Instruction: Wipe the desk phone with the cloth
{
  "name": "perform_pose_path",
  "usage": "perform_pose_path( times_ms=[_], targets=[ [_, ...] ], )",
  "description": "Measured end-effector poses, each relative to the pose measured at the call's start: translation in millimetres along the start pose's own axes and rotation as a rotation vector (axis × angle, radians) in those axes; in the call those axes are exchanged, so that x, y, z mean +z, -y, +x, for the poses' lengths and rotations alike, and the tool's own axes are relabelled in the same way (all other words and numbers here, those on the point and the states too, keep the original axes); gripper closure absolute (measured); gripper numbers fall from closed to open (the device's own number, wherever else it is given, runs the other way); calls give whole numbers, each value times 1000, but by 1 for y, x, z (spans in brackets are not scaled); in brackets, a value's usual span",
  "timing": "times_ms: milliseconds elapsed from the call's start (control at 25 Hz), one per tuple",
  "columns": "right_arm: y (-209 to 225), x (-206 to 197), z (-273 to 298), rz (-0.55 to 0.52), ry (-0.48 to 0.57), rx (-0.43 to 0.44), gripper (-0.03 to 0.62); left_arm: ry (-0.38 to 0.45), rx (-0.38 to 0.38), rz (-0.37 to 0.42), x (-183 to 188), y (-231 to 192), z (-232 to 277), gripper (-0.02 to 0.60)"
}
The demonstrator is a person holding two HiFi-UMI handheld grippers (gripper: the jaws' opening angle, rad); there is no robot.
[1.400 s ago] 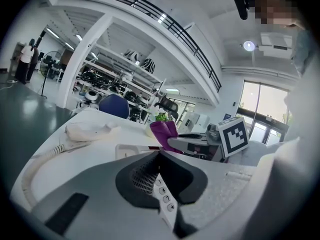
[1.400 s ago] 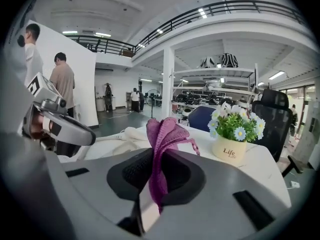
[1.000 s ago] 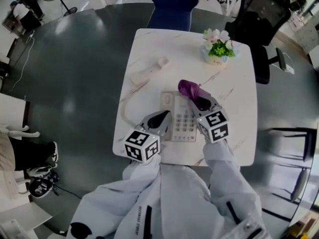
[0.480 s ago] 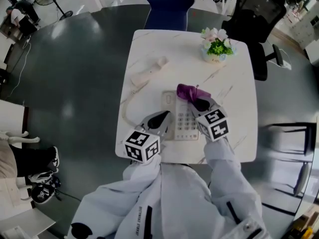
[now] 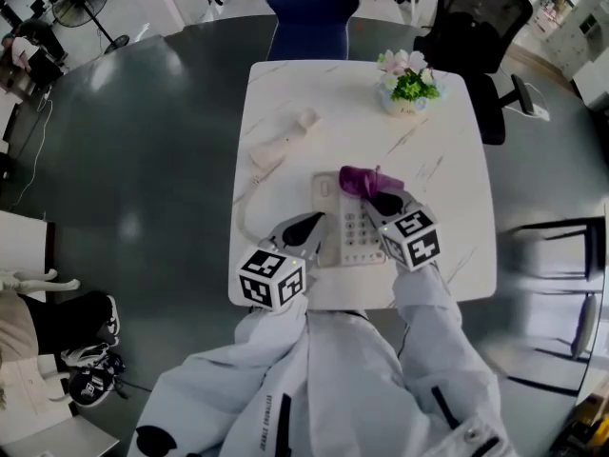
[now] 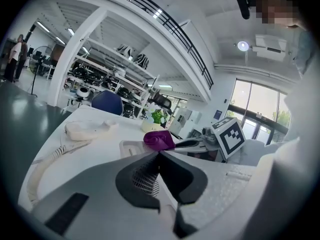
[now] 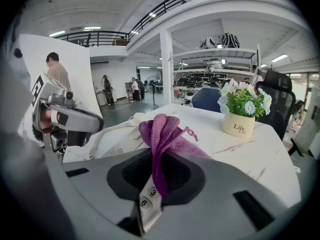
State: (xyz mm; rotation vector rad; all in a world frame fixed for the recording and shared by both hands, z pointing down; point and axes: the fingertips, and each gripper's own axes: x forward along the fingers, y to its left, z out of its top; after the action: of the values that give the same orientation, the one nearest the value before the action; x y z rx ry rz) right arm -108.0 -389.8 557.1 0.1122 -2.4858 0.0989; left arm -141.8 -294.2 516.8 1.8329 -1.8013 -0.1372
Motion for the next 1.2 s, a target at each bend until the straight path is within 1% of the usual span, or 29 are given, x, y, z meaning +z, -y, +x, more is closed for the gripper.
perform_pose_path(
  times_ms=[360,480,720,1200],
  targets=[
    [-10,-12,-9,27,-16,-12,558,-27,-40,12,-8,7,-4,583],
    [-12,-15,-9,26,-25,-4,558,-28,-39,15,-9,7,-5,583],
    [-17,-18,-13,11,-34,24,558,-33,-7,15,-11,8,-7,583],
    [-33,-31,-23,-14,-40,143,557,-47,73,-27,-34,27,-4,584]
  ],
)
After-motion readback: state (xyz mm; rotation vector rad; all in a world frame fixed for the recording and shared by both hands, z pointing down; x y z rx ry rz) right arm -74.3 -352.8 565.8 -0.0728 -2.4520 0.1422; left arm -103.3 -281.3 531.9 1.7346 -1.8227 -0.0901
